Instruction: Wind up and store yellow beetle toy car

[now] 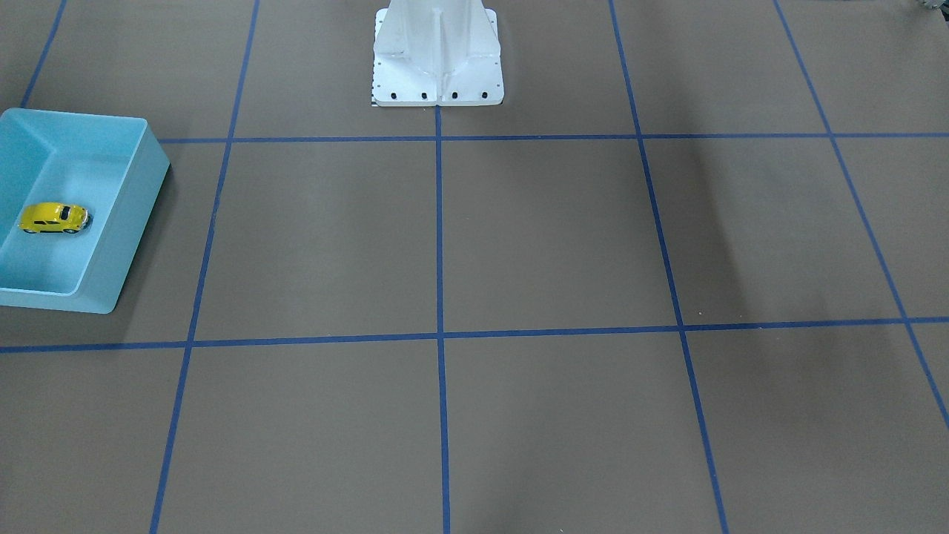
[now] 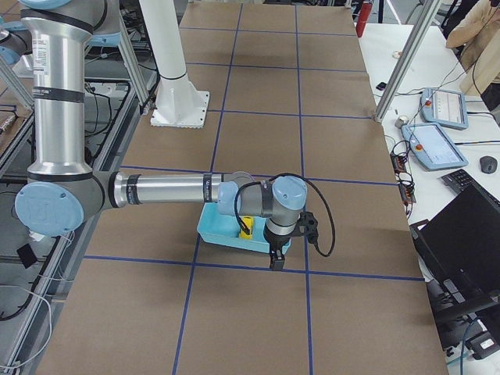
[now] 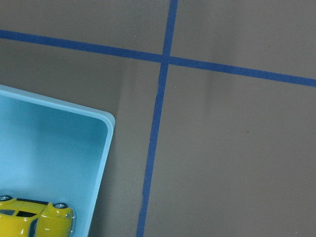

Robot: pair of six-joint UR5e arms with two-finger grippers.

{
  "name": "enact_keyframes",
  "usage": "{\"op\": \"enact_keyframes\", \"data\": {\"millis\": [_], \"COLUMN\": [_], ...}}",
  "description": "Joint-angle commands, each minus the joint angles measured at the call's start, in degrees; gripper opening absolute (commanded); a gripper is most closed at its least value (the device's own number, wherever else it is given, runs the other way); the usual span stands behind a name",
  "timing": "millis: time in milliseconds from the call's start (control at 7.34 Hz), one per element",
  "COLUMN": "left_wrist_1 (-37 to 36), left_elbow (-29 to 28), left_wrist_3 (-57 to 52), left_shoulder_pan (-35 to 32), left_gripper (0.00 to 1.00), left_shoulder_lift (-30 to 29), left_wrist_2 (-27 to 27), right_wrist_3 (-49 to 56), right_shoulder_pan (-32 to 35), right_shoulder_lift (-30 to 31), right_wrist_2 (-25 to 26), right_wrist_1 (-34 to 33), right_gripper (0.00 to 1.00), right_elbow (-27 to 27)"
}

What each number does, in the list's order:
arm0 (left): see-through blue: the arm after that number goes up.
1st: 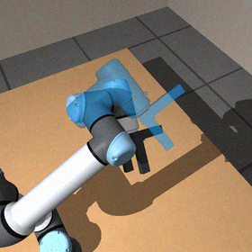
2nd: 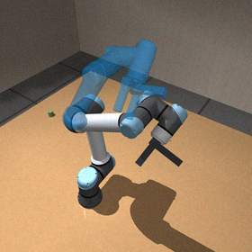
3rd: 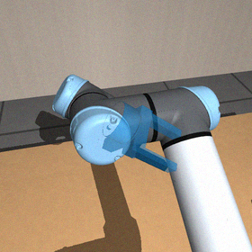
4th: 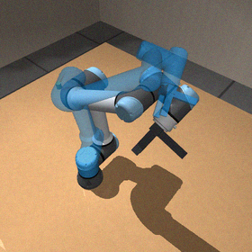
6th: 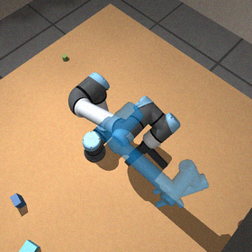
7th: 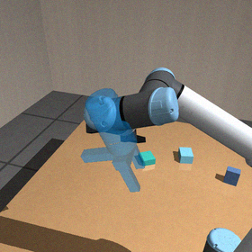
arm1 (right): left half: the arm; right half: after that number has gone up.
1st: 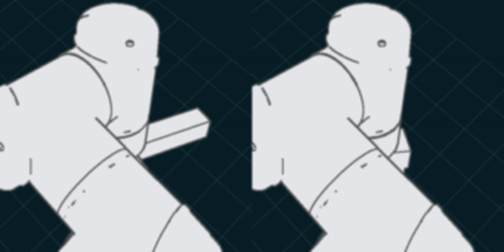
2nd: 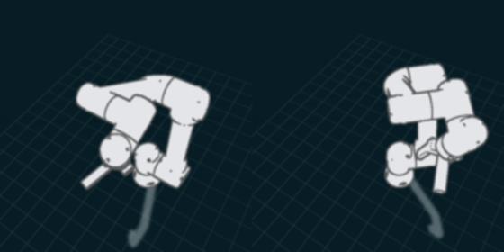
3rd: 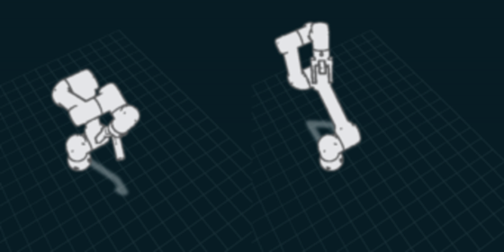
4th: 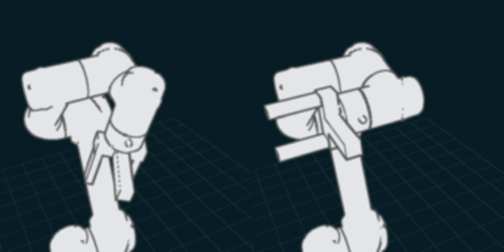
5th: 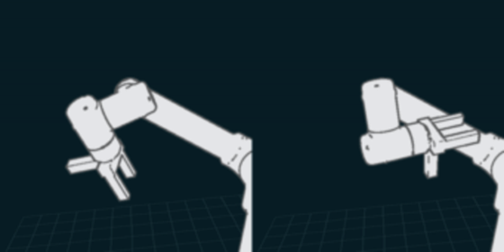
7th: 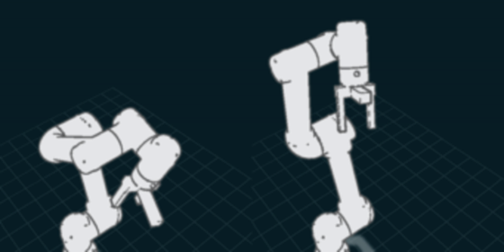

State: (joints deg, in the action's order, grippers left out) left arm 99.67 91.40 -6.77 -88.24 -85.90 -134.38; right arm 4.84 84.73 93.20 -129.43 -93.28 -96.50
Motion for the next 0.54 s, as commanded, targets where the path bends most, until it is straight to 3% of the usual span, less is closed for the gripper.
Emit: {"op": "enact_keyframes", "data": {"millis": [0, 409], "left_wrist_1": [0.00, 0.00], "left_elbow": [0.01, 0.01], "left_wrist_3": [0.00, 0.00], "left_shoulder_pan": [0.00, -0.09], "left_gripper": [1.00, 1.00], "left_shoulder_lift": [0.03, 0.03], "left_wrist_2": [-0.10, -0.18], "right_wrist_3": [0.17, -0.18], "right_shoulder_pan": [0.00, 0.00], "right_shoulder_lift": [-0.12, -0.04], "right_wrist_2": [0.15, 0.15], "right_wrist_1": [0.03, 0.03], "right_gripper": [1.00, 1.00], "right_elbow": [-1.58, -1.14]}}
